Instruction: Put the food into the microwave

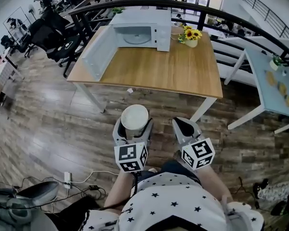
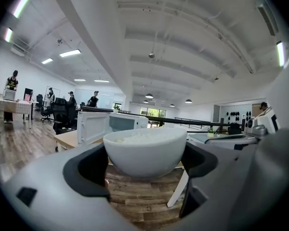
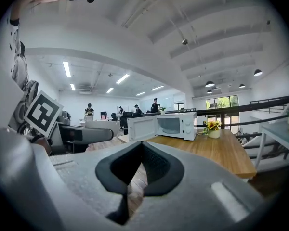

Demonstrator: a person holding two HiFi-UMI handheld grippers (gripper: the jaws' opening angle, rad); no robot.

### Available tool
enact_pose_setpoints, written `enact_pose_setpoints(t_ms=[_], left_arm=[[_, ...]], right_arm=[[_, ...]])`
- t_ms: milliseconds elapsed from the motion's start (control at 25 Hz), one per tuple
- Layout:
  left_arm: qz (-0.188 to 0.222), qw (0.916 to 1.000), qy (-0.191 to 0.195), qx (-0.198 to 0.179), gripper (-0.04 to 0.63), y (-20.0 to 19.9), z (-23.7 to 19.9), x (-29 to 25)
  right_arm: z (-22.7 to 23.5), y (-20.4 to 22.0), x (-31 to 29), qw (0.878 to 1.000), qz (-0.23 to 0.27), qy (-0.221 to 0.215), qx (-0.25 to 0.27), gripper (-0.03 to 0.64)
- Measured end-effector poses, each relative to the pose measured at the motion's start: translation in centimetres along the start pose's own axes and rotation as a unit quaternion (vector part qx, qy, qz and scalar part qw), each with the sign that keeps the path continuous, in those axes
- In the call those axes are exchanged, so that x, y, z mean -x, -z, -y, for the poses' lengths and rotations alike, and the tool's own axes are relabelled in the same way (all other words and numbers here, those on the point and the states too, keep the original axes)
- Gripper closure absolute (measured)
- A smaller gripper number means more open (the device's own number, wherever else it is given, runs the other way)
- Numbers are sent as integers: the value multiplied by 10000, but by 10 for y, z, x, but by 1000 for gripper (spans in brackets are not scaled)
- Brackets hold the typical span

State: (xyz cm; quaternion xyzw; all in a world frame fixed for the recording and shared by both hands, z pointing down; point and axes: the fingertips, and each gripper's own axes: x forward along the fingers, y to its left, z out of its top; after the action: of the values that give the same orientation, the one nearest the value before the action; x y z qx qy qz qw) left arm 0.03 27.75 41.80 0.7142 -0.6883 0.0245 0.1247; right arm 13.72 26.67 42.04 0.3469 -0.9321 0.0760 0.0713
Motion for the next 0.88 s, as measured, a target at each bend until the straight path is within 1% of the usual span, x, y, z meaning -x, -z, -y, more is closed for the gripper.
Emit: enact_pose_setpoints(t_ms=[200, 480, 880], left_arm=[[-10, 10000, 5, -24, 137, 1, -3, 7], [6, 10000, 45, -76, 137, 1, -14, 23], [42, 9999, 108, -67, 137, -1, -23, 29]], right_arm=[[-7, 5, -1, 9999, -91, -34, -53, 611], [-22, 8, -1, 9999, -49, 48, -93, 611], [-37, 10, -6, 9999, -72, 5, -94, 611]])
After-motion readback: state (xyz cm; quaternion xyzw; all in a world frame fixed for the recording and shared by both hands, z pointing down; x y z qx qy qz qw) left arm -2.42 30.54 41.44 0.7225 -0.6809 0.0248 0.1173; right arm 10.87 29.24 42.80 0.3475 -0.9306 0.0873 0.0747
